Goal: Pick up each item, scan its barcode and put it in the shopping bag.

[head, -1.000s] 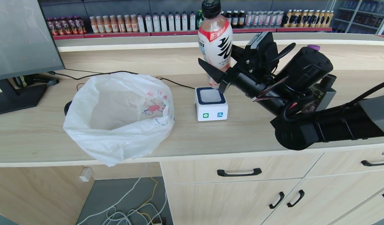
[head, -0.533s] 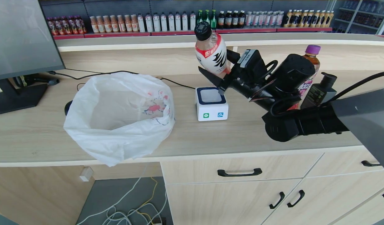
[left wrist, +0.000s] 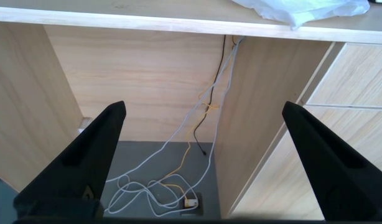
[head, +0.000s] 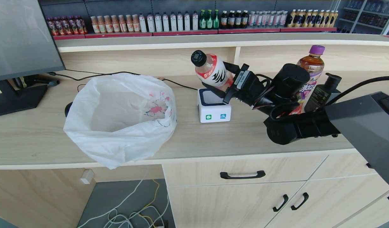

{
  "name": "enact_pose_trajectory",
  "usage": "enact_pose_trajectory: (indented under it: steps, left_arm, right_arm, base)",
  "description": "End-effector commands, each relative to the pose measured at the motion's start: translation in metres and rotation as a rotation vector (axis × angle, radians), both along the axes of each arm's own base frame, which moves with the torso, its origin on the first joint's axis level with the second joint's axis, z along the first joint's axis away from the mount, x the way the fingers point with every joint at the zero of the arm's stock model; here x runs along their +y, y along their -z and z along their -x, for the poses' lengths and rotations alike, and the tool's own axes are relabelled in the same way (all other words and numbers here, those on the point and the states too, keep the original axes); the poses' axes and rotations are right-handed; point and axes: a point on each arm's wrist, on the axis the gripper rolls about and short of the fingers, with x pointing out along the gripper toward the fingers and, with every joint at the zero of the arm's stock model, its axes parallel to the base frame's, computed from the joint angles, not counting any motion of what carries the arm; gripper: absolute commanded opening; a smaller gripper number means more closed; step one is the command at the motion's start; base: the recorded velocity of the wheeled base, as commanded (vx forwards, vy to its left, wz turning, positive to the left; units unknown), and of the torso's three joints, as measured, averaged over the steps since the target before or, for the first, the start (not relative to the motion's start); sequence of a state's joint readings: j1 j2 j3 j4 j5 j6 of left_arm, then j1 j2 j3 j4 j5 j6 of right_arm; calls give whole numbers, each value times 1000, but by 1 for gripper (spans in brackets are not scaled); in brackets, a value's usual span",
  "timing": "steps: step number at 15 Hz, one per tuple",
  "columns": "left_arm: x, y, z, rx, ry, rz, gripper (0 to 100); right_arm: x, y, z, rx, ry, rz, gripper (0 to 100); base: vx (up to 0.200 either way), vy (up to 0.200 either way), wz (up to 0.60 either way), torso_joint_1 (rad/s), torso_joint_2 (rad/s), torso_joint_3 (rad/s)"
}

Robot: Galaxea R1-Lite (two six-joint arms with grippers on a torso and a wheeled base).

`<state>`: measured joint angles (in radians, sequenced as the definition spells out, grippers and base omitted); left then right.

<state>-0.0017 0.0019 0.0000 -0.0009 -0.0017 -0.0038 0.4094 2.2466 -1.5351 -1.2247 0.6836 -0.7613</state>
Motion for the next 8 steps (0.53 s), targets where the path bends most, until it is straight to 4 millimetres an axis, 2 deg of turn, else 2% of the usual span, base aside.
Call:
enact_pose_trajectory:
  steps: [1,8]
  left_arm:
    - [0,0,0,0,0,1,100]
    - [0,0,0,0,0,-7,100]
  right_arm:
    - [1,4,-3,2,0,6,0]
    - [2,2,-2,-35,-15,24,0]
  base:
    - [0,0,0,0,0,0]
    - [0,0,0,0,0,0]
